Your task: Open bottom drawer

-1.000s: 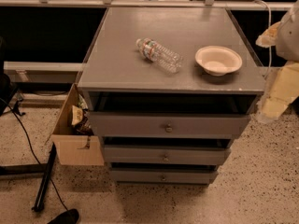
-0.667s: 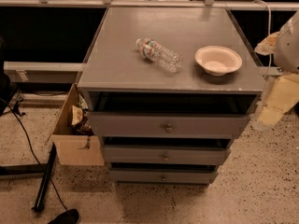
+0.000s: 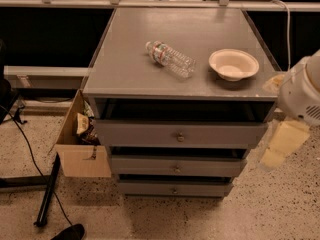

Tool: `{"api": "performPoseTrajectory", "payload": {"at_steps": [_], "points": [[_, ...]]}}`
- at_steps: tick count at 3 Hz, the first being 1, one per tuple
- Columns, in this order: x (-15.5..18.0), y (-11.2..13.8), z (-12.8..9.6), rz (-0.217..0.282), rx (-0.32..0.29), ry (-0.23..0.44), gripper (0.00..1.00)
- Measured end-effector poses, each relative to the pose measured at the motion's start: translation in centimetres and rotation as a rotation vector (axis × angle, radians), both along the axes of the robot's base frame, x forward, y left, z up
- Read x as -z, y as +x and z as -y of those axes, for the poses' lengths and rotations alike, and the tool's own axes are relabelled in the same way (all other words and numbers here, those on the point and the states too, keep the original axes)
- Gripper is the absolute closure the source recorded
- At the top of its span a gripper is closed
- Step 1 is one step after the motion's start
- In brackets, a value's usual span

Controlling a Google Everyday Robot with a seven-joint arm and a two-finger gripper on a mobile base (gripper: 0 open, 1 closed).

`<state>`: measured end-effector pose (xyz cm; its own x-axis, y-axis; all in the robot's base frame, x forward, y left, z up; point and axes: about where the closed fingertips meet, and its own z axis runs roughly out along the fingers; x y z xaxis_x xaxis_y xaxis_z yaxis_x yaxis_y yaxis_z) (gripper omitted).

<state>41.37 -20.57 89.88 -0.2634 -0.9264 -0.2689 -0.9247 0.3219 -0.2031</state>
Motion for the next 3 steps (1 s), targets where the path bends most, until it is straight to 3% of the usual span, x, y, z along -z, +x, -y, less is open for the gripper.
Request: {"api": "performPoseTrajectory", "payload": {"at_steps": [2, 3], "points": [[9.7, -2.1, -0.6, -0.036, 0.049, 0.114, 0.0], [9.7, -2.1, -0.6, -0.036, 0.048, 0.114, 0.0]]}}
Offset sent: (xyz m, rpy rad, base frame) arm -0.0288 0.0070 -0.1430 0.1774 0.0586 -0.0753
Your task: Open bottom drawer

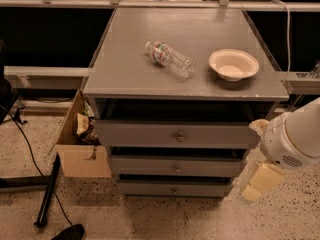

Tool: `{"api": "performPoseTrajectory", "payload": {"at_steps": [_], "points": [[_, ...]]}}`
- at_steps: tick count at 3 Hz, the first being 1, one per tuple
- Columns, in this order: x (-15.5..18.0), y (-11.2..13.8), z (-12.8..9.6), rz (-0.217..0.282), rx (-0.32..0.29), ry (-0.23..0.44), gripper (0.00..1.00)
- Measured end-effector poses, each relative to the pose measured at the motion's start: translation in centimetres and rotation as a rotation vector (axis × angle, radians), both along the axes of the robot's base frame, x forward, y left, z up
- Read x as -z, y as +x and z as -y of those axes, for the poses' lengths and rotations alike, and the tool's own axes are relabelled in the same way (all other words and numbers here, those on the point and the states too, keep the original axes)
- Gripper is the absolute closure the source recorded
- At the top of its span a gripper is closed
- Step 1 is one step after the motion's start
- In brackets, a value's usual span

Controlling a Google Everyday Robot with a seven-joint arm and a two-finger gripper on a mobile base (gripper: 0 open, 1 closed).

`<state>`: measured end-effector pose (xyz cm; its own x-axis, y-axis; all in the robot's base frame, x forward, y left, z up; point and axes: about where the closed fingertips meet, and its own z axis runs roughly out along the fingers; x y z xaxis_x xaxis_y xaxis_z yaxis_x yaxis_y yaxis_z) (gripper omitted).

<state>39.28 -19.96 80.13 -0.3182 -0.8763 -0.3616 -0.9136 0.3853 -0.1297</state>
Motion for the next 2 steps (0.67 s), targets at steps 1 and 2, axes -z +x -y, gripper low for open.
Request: {"api": "performPoseTrajectory", "payload": {"at_steps": [1, 2], "points": [[2.4, 0.5, 0.7, 0.006, -0.037, -0.011, 0.0], [6.7, 1.1, 2.4, 0.03, -0.078, -0.038, 0.0]]}}
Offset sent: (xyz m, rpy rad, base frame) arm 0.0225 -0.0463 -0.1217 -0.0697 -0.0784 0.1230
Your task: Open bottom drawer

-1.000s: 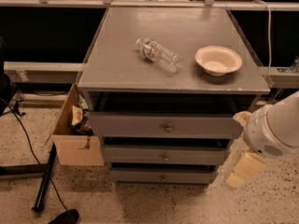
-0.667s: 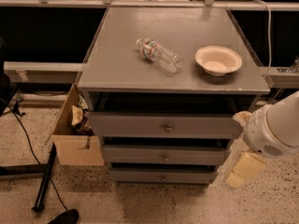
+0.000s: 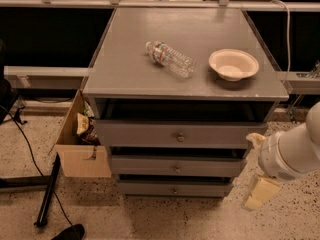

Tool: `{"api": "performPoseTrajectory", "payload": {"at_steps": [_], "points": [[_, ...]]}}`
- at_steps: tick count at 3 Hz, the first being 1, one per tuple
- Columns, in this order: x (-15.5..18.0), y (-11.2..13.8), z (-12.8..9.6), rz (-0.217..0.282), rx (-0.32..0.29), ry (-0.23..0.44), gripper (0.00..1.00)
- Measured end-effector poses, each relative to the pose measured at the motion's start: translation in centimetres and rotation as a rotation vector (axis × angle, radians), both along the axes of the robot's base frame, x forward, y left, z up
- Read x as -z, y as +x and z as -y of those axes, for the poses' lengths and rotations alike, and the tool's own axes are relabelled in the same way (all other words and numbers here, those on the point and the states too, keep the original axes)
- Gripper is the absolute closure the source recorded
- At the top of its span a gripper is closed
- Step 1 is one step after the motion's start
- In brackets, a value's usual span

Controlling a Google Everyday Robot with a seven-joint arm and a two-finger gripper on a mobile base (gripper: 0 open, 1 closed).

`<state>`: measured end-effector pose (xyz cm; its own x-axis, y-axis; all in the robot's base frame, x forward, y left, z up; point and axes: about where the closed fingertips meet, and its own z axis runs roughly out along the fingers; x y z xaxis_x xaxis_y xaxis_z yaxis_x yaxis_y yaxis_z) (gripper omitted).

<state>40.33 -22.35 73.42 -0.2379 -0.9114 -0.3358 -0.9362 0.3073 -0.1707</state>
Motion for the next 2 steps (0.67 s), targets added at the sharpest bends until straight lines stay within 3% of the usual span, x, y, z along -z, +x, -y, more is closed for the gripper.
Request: {"api": "performPoseTrajectory", "payload": {"at_steps": [2], "points": [[9.5, 1.1, 3.2, 0.053, -0.032, 0.029, 0.0]]}}
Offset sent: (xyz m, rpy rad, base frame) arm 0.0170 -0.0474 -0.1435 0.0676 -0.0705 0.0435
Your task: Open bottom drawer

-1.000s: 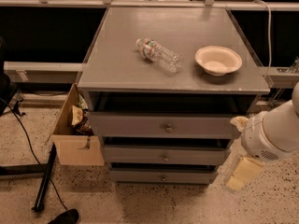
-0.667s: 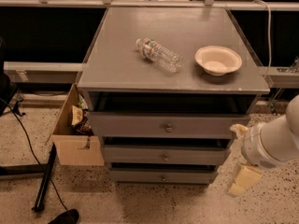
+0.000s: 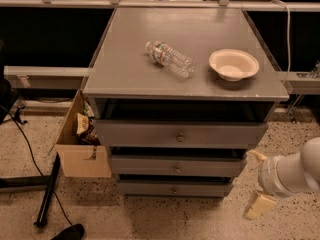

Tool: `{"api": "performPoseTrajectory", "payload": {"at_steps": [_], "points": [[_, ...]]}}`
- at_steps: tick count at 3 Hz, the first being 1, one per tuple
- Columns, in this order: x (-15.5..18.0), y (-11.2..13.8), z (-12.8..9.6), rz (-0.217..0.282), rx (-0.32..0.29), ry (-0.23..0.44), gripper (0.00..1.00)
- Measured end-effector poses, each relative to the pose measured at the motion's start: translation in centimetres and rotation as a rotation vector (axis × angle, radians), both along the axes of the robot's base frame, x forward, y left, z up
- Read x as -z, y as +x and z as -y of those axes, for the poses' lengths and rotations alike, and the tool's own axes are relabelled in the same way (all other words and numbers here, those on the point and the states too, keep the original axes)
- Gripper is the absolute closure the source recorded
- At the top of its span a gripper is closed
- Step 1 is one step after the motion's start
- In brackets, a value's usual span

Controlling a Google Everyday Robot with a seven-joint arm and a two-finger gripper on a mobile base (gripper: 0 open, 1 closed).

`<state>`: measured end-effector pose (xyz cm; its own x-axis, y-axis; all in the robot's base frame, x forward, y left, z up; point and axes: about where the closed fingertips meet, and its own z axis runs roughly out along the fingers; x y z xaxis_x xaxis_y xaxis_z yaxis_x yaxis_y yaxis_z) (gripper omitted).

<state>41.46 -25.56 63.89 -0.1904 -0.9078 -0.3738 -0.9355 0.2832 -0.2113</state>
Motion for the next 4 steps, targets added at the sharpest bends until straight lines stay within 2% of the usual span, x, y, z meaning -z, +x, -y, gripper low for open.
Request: {"api": "performPoseTrajectory", "payload": {"at_steps": [1, 2, 3, 4], "points": [[4.7, 0.1, 0.9, -0.029, -0.004, 0.04, 0.0], [10.8, -0.9, 0.8, -0.116, -0.012, 0.055, 0.0], [11.2, -0.8, 0.8, -0.113, -0.016, 0.058, 0.0], [13.6, -0.3, 0.6, -0.096, -0.04, 0.076, 0.0]]}}
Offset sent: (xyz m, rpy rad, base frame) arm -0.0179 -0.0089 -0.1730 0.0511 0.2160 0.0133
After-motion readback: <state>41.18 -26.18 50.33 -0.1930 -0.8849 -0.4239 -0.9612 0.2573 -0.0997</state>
